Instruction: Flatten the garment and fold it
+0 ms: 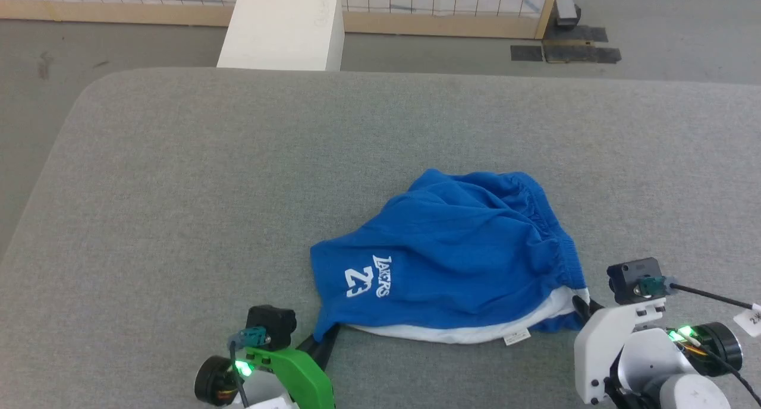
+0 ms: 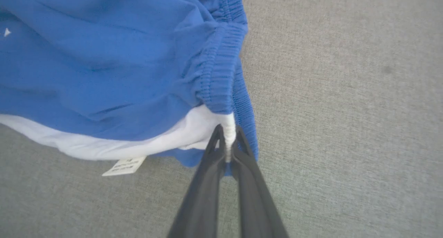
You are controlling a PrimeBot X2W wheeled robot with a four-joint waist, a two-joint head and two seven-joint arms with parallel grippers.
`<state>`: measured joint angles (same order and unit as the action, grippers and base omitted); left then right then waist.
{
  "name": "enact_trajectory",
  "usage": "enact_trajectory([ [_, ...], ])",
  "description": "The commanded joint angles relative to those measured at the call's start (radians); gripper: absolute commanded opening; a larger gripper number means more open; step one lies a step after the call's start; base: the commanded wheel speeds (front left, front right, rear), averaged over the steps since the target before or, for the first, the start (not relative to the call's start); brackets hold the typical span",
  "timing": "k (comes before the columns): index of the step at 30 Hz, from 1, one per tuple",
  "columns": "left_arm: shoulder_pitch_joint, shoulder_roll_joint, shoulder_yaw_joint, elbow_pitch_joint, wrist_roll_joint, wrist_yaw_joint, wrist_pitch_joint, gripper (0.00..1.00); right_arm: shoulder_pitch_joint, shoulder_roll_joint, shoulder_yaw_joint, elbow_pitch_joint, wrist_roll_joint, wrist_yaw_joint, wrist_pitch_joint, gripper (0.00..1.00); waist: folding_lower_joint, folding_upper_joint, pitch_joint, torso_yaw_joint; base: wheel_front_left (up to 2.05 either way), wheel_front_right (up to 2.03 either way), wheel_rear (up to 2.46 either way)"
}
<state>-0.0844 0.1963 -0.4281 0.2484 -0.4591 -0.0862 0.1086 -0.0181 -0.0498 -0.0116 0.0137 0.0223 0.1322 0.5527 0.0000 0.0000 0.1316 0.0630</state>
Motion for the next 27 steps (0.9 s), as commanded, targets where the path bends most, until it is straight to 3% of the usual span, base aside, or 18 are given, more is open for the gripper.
enact_trajectory([
  [1, -0.017, 0.012, -0.001, -0.019, -0.005, -0.007, -0.001, 0.00, 0.019, 0.000, 0.003, -0.021, 0.011, -0.002, 0.001, 0.00, 0.0000, 0.0000, -0.013, -0.003, 0.00, 0.00, 0.00],
  [8, -0.047, 0.063, 0.027, -0.202, -0.097, -0.029, 0.055, 0.00, 0.044, -0.004, 0.029, -0.200, 0.013, -0.002, 0.078, 0.00, 0.0000, 0.0000, -0.044, -0.011, 0.00, 0.00, 0.00],
  [15, -0.203, 0.147, 0.062, -0.354, -0.186, -0.039, 0.171, 0.00, -0.107, -0.106, 0.087, -0.325, 0.033, -0.002, 0.162, 0.00, 0.0000, 0.0000, -0.028, -0.024, 0.00, 0.00, 0.00],
  [18, -0.323, 0.152, 0.084, -0.366, -0.254, -0.041, 0.214, 0.00, -0.265, -0.179, 0.128, -0.308, 0.054, -0.002, 0.190, 0.00, 0.0000, 0.0000, 0.008, -0.030, 0.00, 0.00, 0.00],
  [19, -0.417, 0.163, 0.100, -0.349, -0.278, -0.042, 0.236, 0.00, -0.386, -0.217, 0.157, -0.272, 0.070, -0.002, 0.200, 0.00, 0.0000, 0.0000, 0.041, -0.035, 0.00, 0.00, 0.00],
  [27, -0.823, 0.185, 0.178, -0.173, -0.253, -0.036, 0.216, 0.00, -0.887, -0.271, 0.283, -0.044, 0.104, -0.002, 0.173, 0.00, 0.0000, 0.0000, 0.220, -0.053, 0.00, 0.00, 0.00],
])
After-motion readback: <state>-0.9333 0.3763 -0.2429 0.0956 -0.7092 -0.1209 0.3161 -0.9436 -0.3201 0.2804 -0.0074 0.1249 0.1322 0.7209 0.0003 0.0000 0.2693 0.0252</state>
